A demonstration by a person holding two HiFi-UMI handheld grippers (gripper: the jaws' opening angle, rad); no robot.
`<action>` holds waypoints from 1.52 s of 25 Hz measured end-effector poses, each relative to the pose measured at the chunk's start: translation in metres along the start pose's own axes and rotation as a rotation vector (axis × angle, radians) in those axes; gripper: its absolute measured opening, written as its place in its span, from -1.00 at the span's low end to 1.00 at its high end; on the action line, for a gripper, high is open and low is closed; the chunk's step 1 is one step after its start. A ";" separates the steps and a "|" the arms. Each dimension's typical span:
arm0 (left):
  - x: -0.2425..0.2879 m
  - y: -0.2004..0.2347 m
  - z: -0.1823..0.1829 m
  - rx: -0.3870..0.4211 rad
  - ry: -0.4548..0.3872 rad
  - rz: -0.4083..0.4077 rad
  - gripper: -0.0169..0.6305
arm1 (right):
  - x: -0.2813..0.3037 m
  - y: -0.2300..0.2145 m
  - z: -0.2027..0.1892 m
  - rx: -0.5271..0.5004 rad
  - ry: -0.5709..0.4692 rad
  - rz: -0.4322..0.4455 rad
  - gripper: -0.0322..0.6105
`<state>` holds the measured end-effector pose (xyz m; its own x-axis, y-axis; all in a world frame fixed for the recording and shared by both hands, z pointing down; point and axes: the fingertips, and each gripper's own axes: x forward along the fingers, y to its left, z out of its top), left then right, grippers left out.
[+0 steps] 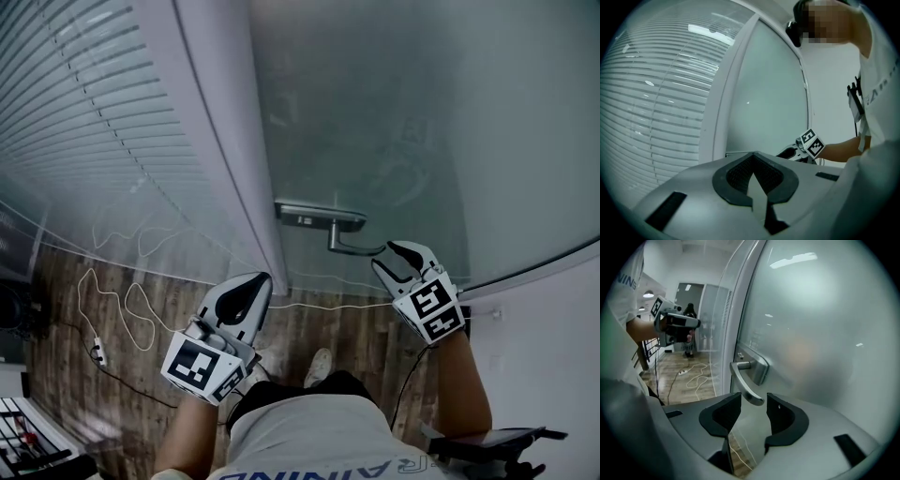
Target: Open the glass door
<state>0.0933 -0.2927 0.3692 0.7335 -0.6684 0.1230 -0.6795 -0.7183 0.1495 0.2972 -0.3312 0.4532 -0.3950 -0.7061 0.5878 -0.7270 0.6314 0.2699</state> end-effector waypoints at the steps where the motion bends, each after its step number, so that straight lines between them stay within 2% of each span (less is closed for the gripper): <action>1: 0.000 0.001 0.000 -0.001 0.001 0.002 -0.95 | 0.002 0.000 -0.001 -0.014 0.013 0.001 -0.37; 2: 0.000 0.002 -0.001 -0.003 0.003 0.006 -0.95 | 0.004 0.000 -0.002 -0.023 0.023 0.002 -0.37; 4: -0.001 0.004 -0.003 -0.007 0.006 0.014 -0.95 | 0.006 0.001 -0.002 -0.031 0.033 0.007 -0.50; 10: 0.001 0.006 -0.005 -0.013 0.005 0.023 -0.95 | 0.008 0.000 -0.005 -0.045 0.063 0.005 -0.52; 13: 0.000 0.007 -0.005 -0.014 0.004 0.025 -0.95 | 0.019 0.003 -0.014 -0.009 0.074 0.018 -0.52; 16: -0.001 0.008 -0.005 -0.015 0.007 0.022 -0.95 | 0.029 0.002 -0.019 0.031 0.063 0.024 -0.52; 26: 0.006 -0.006 -0.008 -0.013 -0.007 0.013 -0.95 | 0.043 -0.016 -0.019 0.077 0.004 -0.011 -0.52; 38: 0.003 -0.002 -0.004 -0.016 -0.028 0.052 -0.95 | 0.068 -0.053 -0.008 0.071 -0.001 -0.019 -0.54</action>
<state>0.0974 -0.2925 0.3733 0.6965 -0.7101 0.1033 -0.7163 -0.6794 0.1592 0.3131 -0.4100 0.4852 -0.3813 -0.7183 0.5819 -0.7723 0.5935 0.2266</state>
